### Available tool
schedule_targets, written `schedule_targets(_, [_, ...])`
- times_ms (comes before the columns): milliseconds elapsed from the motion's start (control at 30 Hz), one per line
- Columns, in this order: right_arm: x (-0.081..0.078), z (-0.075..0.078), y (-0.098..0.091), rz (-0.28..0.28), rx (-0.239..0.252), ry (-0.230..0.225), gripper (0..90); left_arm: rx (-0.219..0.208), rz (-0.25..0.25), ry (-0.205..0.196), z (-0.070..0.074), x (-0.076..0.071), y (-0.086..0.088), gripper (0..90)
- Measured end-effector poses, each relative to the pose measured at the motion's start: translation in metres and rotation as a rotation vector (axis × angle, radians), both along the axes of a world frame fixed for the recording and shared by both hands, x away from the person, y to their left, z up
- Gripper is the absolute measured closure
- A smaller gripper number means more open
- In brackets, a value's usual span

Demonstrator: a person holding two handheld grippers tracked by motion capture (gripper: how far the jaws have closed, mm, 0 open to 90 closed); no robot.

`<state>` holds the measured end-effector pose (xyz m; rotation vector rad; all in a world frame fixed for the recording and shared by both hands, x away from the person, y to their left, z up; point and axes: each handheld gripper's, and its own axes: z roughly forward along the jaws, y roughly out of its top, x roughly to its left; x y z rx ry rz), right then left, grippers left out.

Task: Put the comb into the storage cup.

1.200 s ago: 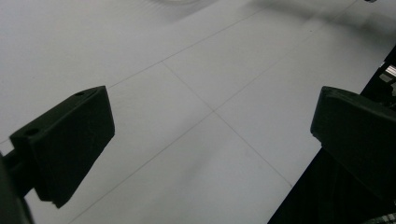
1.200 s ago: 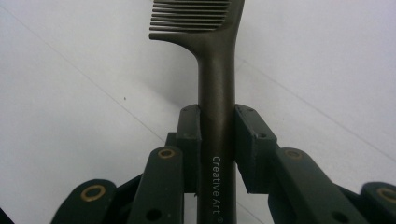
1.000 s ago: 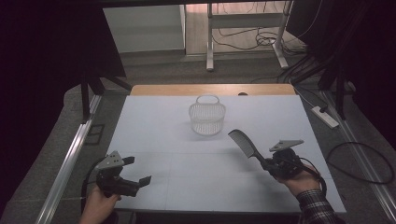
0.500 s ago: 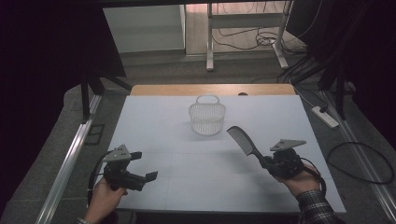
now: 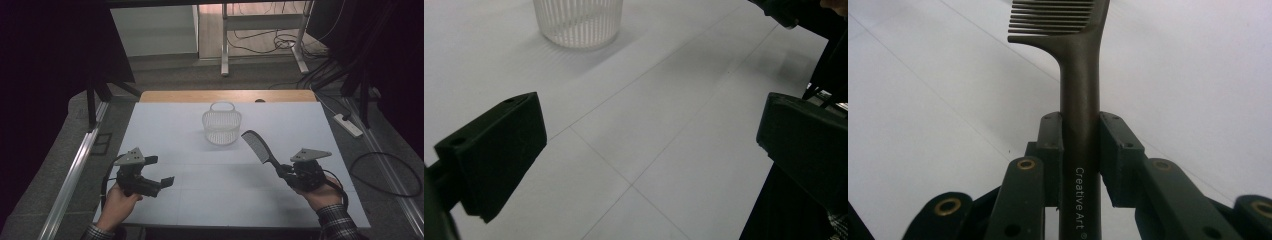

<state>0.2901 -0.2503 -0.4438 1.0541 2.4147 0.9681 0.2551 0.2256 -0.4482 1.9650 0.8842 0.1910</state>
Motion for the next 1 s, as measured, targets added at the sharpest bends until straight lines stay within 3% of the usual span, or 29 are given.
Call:
schedule_targets(367, [-0.004,0.003,0.004,0.015,0.031,-0.051,72.9,-0.028,-0.041,0.004,0.009,0.013,-0.018,0.0])
schedule_targets(733, [-0.008,0.005,0.01,0.024,0.045,-0.087,73.0,-0.095,-0.062,0.01,0.017,0.029,-0.031,0.0])
schedule_targets(1000, [-0.009,0.005,0.014,0.03,0.048,-0.103,72.9,-0.119,-0.083,0.02,0.022,0.038,-0.043,0.0])
